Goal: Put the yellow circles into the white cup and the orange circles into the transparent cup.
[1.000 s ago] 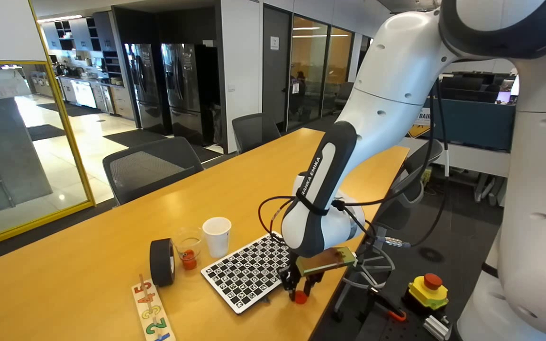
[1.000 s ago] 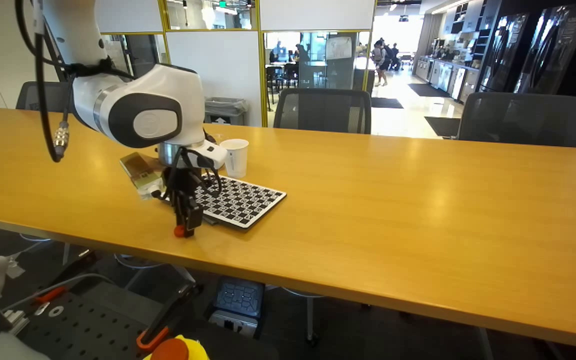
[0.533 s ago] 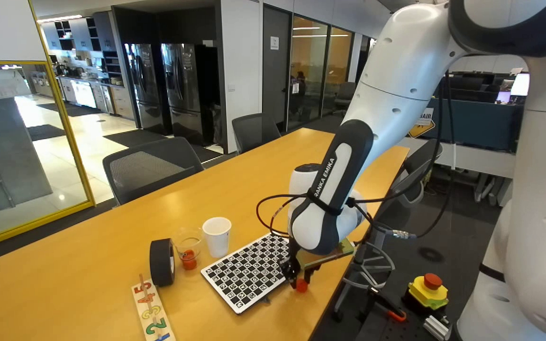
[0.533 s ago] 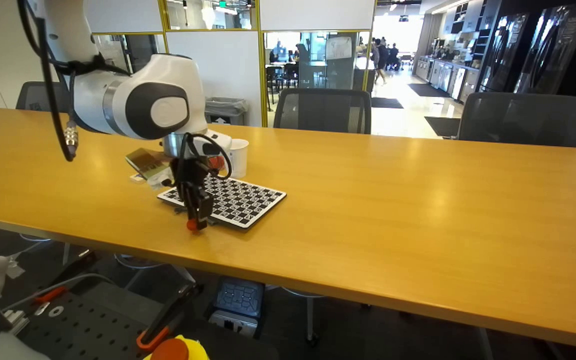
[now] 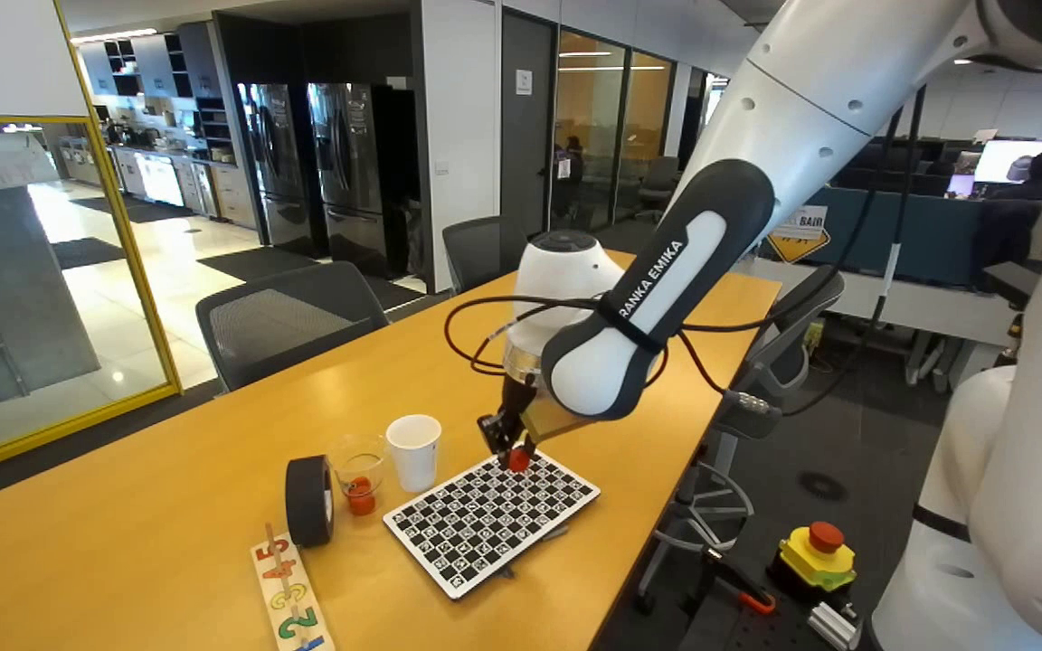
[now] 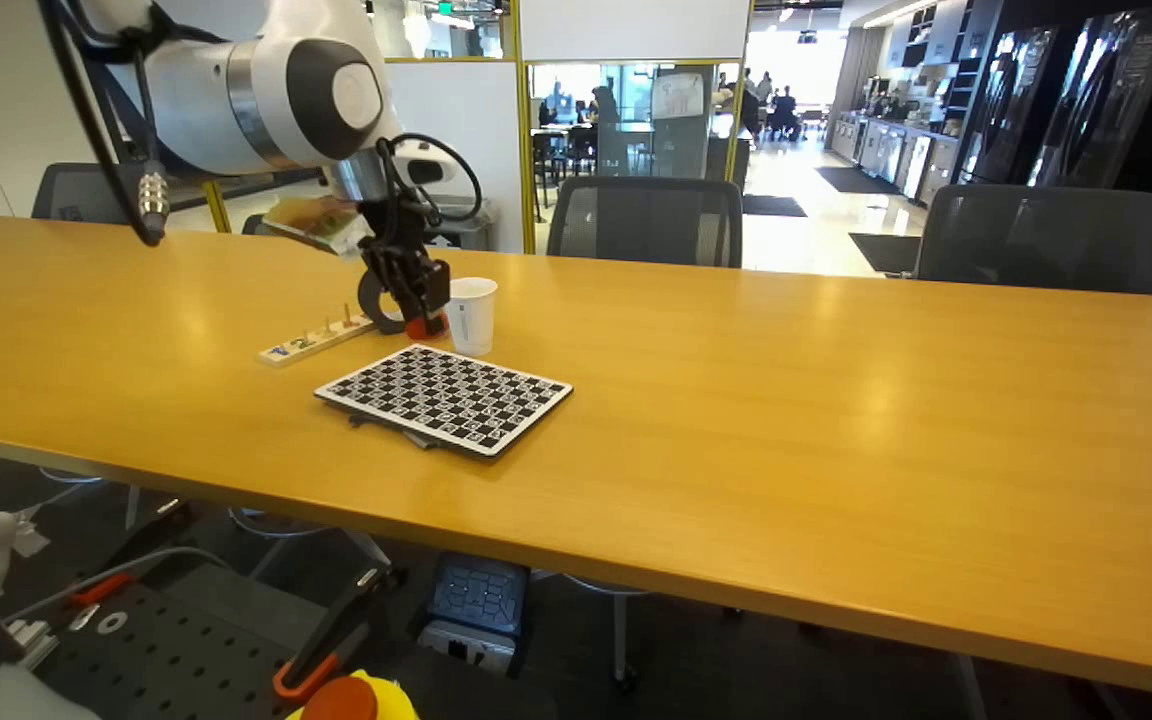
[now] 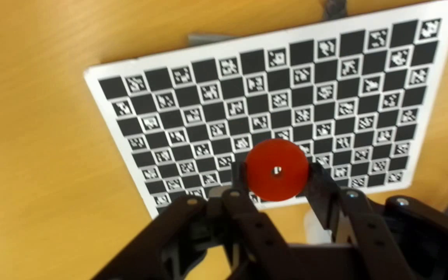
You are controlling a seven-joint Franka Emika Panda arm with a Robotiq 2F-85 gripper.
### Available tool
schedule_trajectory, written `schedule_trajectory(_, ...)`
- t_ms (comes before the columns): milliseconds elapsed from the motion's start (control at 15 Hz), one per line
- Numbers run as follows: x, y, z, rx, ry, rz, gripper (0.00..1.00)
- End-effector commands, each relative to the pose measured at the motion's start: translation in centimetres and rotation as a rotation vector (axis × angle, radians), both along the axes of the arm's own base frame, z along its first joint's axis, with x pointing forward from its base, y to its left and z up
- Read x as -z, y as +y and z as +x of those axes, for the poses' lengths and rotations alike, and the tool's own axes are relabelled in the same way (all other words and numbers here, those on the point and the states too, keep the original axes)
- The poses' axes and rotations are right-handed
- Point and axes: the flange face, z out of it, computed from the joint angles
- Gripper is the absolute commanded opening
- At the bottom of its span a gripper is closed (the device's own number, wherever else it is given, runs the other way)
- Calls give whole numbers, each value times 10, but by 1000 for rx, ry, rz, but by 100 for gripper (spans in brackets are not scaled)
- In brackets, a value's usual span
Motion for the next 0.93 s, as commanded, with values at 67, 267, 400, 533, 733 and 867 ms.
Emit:
schedule_trajectory(67, -33, 43, 49, -102, -76, 18, 22)
schedule_trajectory(267, -37, 67, 80, -173, -90, 25, 22)
schedule_trajectory(400, -35, 78, 102, -214, -85, 33, 22)
schedule_trajectory(533, -32, 85, 124, -248, -69, 22, 22)
schedule_trajectory(733, -27, 92, 156, -298, -39, 11, 22)
schedule_trajectory(867, -26, 96, 174, -328, -25, 3, 22)
